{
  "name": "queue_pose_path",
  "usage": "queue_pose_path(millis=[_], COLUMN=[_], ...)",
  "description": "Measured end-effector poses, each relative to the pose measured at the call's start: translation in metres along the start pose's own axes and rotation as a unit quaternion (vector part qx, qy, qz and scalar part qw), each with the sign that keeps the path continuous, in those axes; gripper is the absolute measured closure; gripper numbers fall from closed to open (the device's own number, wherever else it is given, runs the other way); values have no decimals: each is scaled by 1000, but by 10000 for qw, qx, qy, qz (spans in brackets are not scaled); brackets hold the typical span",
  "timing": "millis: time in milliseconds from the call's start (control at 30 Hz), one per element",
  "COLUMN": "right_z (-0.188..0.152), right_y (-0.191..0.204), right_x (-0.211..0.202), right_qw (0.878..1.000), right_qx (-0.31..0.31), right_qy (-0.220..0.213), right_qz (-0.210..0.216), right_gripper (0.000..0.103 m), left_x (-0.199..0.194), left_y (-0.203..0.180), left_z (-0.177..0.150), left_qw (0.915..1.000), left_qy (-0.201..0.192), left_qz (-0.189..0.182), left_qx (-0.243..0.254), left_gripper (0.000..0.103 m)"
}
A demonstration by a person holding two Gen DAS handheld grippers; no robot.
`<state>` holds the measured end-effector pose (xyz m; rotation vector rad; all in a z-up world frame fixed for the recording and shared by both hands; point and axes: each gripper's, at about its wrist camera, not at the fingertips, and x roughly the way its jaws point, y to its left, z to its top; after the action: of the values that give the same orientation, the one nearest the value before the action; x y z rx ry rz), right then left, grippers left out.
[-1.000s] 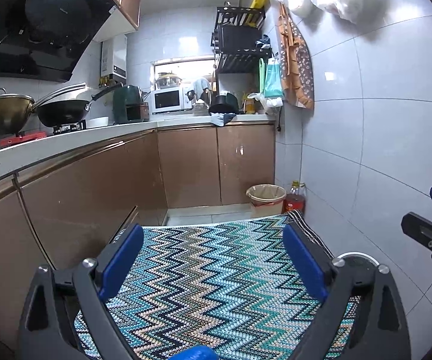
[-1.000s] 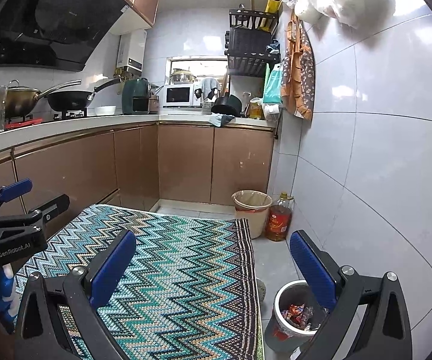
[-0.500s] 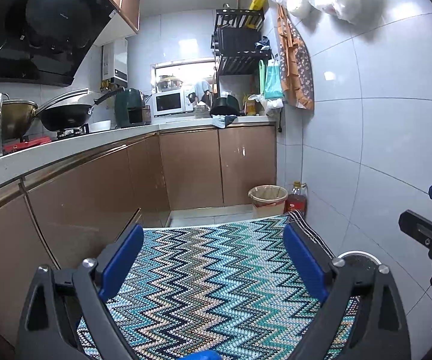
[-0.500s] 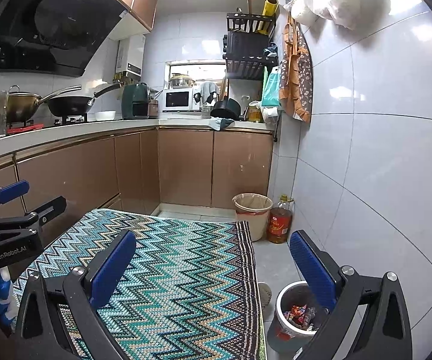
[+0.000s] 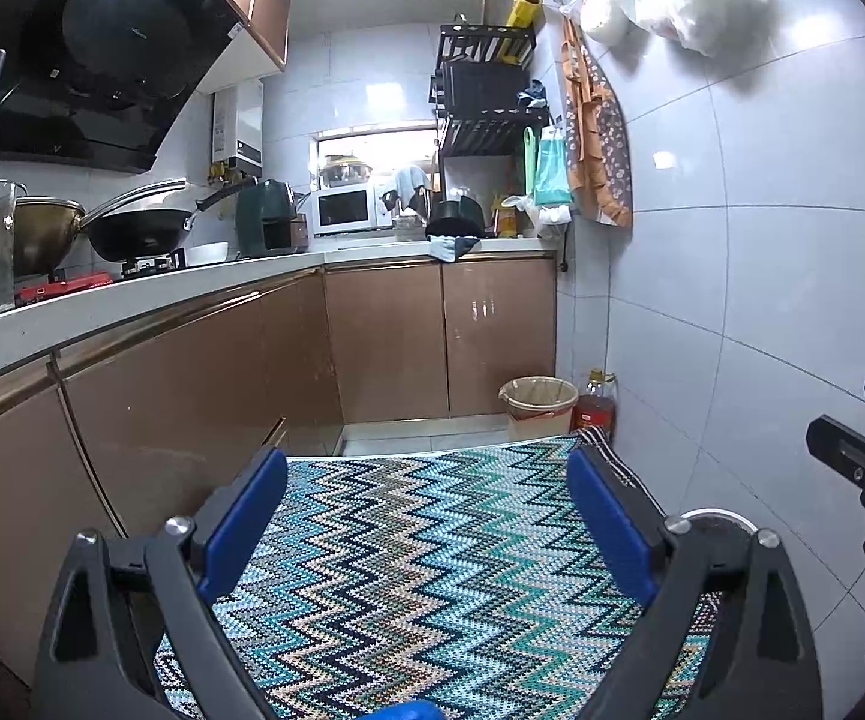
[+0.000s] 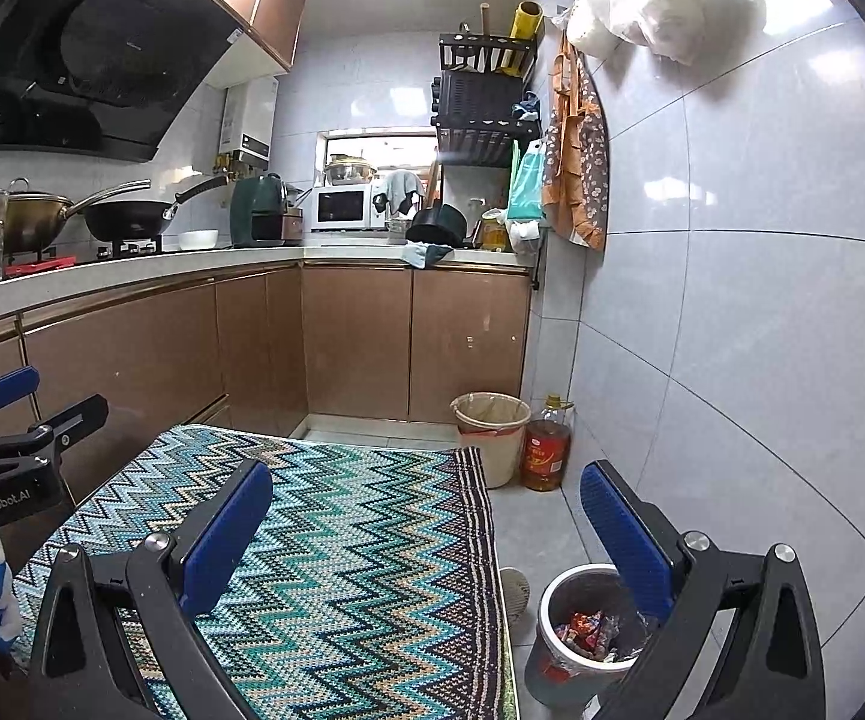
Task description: Collect trash
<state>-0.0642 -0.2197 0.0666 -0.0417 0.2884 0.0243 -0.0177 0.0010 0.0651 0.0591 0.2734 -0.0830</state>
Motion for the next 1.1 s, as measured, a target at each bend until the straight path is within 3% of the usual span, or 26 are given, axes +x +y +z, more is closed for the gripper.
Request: queue_pose_path(millis=[1100], right_z=[-3], right_y=[-11], right_x=[-14], right_qw=[9994], right_qx=[102], right_qy=[-159], right_qz=[-294], right_gripper=[0], left_x=[0], left_y=[-22], left_z=[1], left_qw=[9996], left_qy=[-47], left_qz=[-220], left_qx=[157], left_gripper=[9])
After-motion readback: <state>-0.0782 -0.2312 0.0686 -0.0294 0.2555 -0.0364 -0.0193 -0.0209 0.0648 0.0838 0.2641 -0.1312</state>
